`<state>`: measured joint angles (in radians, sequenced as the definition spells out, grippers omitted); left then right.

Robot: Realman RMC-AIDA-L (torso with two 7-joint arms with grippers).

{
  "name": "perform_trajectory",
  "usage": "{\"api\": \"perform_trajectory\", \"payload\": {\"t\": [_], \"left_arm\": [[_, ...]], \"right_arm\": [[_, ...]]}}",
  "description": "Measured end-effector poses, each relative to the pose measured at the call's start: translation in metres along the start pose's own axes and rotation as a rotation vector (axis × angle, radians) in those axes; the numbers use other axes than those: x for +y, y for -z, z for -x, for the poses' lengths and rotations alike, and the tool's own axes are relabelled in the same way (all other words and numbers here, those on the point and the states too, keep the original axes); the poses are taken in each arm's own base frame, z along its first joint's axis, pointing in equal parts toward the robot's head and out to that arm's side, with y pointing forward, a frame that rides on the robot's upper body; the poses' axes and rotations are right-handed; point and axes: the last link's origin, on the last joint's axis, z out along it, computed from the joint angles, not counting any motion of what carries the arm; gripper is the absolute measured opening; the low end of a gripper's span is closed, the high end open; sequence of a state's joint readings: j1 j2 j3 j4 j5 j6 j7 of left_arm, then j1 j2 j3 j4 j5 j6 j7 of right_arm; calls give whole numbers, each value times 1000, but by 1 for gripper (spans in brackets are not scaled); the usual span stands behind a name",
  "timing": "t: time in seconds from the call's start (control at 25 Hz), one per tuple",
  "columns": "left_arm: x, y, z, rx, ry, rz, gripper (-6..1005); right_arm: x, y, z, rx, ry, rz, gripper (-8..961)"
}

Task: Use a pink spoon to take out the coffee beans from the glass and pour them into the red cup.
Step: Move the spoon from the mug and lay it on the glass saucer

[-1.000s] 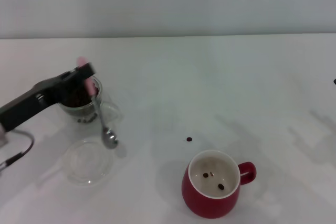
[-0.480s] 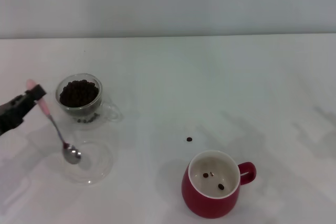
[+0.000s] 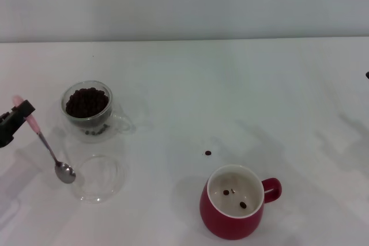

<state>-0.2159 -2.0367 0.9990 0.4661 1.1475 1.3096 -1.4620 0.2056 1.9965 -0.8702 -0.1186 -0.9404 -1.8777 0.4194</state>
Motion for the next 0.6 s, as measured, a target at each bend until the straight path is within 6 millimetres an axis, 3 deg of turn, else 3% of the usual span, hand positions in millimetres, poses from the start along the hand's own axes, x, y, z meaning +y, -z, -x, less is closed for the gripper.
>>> {"api": "perform_trajectory", "payload": {"t": [0.6], "left_arm": [[8, -30, 21, -45, 11, 22, 131]], "right_arm": [[3, -4, -1, -6, -7, 7, 755]]}}
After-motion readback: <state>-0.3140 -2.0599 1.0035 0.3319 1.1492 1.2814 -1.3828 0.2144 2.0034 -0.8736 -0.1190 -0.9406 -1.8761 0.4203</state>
